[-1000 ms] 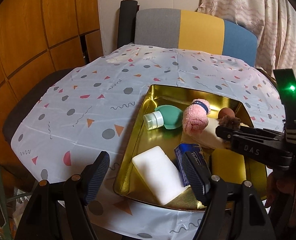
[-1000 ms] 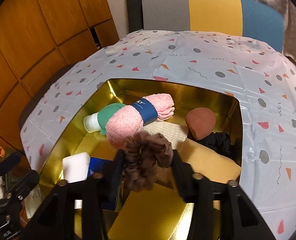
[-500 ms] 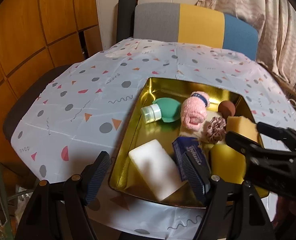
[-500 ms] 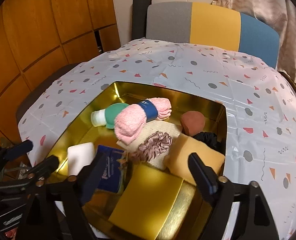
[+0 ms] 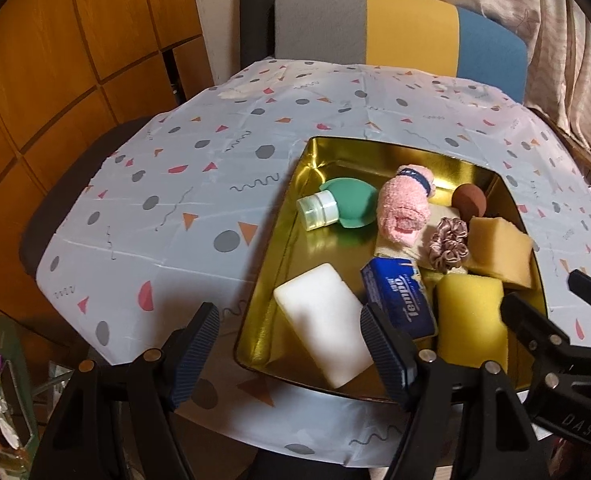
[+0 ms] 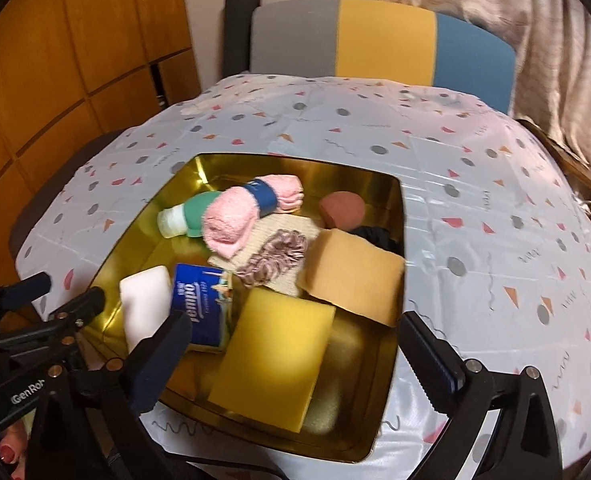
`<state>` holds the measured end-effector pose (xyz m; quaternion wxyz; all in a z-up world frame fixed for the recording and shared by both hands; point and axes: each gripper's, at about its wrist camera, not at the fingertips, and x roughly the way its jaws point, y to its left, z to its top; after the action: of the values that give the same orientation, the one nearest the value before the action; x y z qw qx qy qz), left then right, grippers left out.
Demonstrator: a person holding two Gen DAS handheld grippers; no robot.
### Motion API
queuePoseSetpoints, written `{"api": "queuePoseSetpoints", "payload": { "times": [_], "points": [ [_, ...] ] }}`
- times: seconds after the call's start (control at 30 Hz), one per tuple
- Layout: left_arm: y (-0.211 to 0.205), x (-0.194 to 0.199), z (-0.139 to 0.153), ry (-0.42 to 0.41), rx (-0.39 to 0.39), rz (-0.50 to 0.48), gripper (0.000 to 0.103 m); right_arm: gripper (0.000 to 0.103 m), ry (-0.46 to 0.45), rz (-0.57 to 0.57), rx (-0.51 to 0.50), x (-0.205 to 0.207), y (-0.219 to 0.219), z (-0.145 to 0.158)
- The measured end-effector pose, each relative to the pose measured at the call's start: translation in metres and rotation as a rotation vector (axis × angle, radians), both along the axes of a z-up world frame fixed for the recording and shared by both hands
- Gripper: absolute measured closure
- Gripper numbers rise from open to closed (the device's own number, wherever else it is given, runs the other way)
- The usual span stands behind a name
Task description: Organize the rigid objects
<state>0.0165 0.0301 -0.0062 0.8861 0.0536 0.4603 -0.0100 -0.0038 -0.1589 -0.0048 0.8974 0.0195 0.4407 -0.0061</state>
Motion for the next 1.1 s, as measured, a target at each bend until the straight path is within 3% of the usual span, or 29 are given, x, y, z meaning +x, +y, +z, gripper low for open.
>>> {"api": "queuePoseSetpoints", "payload": {
  "times": [0.17,0.37,1.1],
  "points": [
    [0.003,0.001,0.002,0.004,0.017,0.033,0.03,0.0,-0.003,-0.085,-0.071,-0.001,-0.002,0.006],
    [0.01,0.004,0.001,0.028,-0.005,0.068,0.03,0.0,-0.007,-0.114,-0.037,-0.003,-0.006,0.012],
    [-0.002,0.001,0.01,-0.014,0.066,0.045,0.03,0.0,0.018,-0.172,-0.051,0.0,-0.005,0.009]
  ]
}}
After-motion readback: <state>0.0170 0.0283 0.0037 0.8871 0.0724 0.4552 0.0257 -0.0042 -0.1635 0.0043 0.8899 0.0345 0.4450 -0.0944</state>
